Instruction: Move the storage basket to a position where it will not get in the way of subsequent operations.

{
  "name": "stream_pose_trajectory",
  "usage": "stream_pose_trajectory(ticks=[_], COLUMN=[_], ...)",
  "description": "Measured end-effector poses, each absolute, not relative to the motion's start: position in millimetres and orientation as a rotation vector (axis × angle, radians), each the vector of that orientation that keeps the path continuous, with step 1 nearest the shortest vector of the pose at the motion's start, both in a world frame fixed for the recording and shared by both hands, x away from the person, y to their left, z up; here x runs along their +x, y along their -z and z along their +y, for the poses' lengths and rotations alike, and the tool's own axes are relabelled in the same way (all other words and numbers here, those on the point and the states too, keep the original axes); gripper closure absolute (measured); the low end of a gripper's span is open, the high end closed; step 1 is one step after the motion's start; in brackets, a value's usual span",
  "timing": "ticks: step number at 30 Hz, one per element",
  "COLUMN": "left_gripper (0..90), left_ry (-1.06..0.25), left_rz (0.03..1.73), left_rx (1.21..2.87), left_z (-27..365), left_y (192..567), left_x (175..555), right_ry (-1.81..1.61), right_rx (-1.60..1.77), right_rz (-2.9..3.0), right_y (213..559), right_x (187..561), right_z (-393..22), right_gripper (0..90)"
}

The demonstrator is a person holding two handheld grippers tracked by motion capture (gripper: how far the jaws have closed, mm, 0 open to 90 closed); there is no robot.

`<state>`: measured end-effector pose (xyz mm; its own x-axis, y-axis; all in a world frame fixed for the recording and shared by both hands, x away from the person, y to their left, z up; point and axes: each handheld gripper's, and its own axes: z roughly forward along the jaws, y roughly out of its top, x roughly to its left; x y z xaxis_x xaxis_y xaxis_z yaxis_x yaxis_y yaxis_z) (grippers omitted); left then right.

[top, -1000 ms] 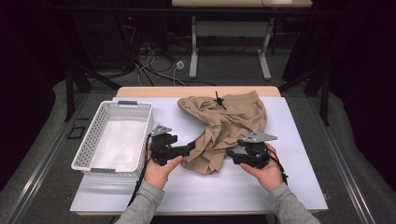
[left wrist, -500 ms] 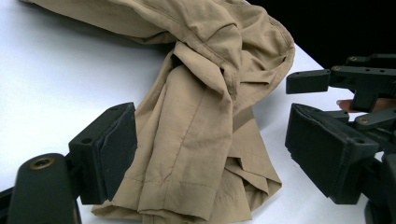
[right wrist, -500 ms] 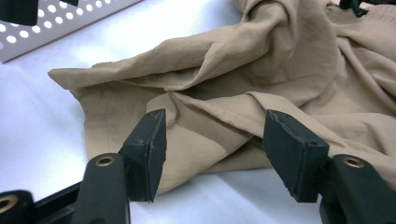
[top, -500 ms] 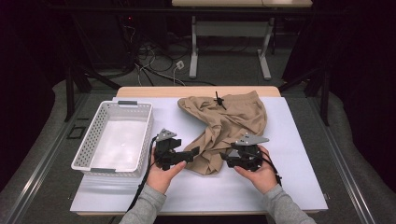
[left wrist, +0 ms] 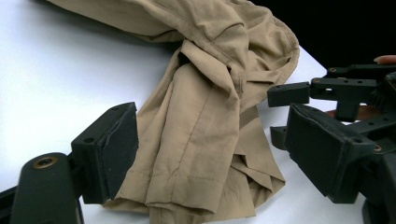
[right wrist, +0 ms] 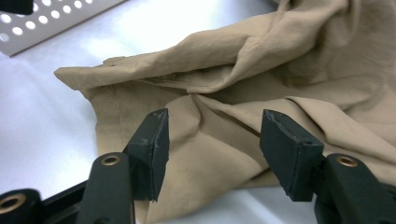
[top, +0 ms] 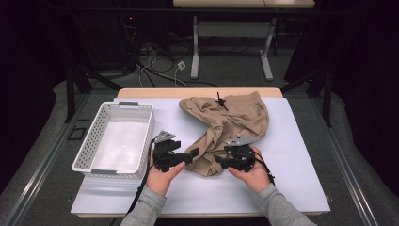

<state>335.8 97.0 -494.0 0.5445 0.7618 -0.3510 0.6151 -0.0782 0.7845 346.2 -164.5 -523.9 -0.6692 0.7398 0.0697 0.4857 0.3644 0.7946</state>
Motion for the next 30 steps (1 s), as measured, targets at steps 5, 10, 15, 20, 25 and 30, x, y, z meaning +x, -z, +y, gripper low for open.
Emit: stream_pose_trajectory(ticks=[5,10,15,20,25,30], left_gripper=[18.5,18.9,19.1,19.1,19.3,19.5], left_ry=[-0.179,-0.176,-0.174,-0.173,-0.169,-0.164], left_rz=[1.142,1.142,1.141,1.141,1.134,1.133], left_rx=[1.780,1.788,1.792,1.791,1.797,1.800], left_z=[96.5,96.0,95.3,94.9,93.9,92.4], left_y=[494.4,495.8,496.8,496.8,497.5,498.3], left_x=[334.8,334.5,334.3,333.6,333.3,332.8], right_ry=[-1.177,-1.153,-1.157,-1.121,-1.035,-1.019], right_rx=[1.077,1.074,1.068,1.041,1.028,1.028], right_rz=[2.358,2.383,2.392,2.410,2.436,2.459], right_y=[528.0,533.6,536.6,541.8,548.8,548.2], right_x=[350.4,353.6,354.9,355.7,358.3,357.7], right_z=[-155.9,-148.8,-141.9,-132.4,-127.9,-129.5], right_gripper=[44.4,44.3,43.3,43.8,61.1,83.2])
